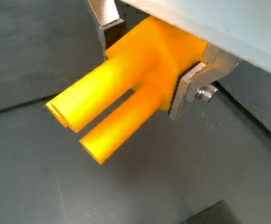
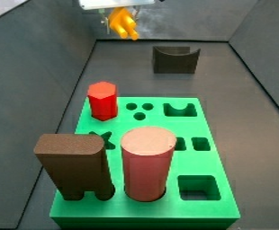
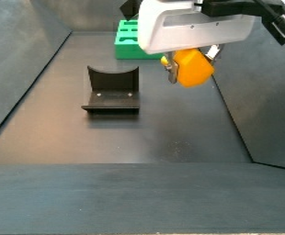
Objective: Pick up the 3 prong object. Move up. Rotate the 3 prong object. Place the 3 prong object on the fixture. Regrasp the 3 prong object. Move to above the board. Insert the 3 prong object.
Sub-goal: Rotate the 3 prong object.
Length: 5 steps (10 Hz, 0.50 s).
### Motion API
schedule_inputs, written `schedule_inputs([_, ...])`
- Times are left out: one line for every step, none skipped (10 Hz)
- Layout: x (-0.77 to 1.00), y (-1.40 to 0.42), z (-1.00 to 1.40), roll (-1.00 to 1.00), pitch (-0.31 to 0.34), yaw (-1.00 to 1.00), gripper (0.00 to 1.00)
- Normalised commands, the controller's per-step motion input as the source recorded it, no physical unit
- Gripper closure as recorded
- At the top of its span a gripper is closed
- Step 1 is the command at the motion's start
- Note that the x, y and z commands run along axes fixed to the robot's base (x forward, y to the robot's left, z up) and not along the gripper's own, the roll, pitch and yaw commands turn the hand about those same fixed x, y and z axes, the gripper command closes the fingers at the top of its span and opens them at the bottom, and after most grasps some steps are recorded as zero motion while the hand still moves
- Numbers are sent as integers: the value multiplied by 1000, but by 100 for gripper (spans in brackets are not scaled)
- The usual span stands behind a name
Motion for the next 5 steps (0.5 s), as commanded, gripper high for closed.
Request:
schedule_inputs([6, 9, -19, 1, -5, -1000, 100])
schedule_inputs([6, 9, -19, 1, -5, -1000, 100])
schedule_inputs([6, 10, -19, 1, -5, -1000, 100])
schedule_inputs([6, 11, -19, 1, -5, -1000, 100])
schedule_inputs([6, 11, -19, 1, -6, -1000, 100])
